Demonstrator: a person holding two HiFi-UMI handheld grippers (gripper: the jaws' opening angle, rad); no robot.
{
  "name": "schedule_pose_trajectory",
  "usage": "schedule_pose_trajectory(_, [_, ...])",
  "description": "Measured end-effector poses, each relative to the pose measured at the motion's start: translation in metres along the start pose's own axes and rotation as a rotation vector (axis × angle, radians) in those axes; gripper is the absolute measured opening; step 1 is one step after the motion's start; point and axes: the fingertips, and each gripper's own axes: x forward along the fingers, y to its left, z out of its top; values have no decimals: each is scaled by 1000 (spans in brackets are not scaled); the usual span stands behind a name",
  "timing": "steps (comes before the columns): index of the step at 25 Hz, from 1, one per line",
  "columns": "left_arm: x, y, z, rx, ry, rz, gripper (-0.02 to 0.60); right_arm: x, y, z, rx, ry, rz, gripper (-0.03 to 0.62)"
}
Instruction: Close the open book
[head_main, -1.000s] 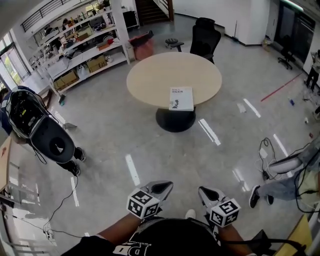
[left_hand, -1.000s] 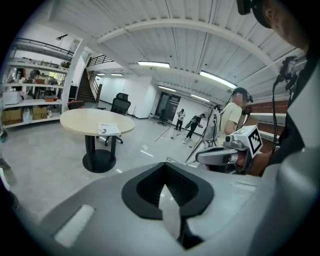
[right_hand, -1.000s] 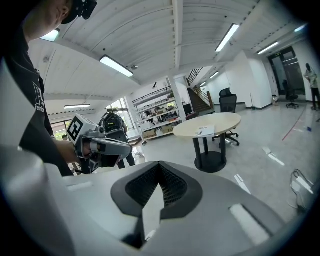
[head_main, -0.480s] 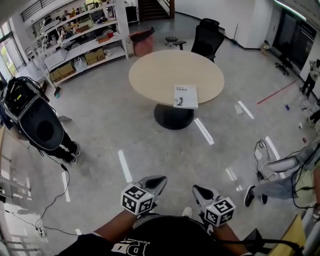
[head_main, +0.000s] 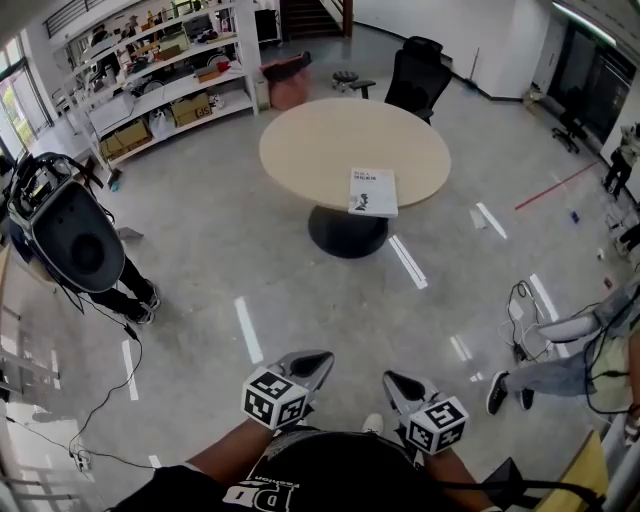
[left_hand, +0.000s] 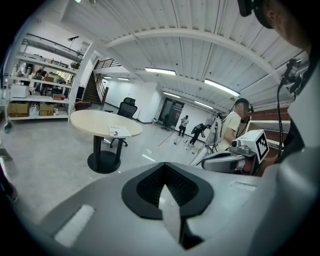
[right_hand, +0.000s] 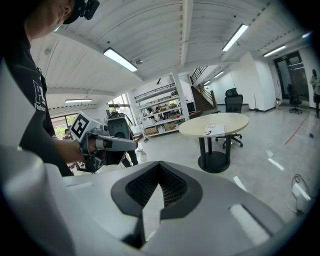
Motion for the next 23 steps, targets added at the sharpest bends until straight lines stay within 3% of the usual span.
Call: schedule_pose_trajectory(23, [10,-3,10,25,2,-9,8,0,-9,5,-1,1,-6,6])
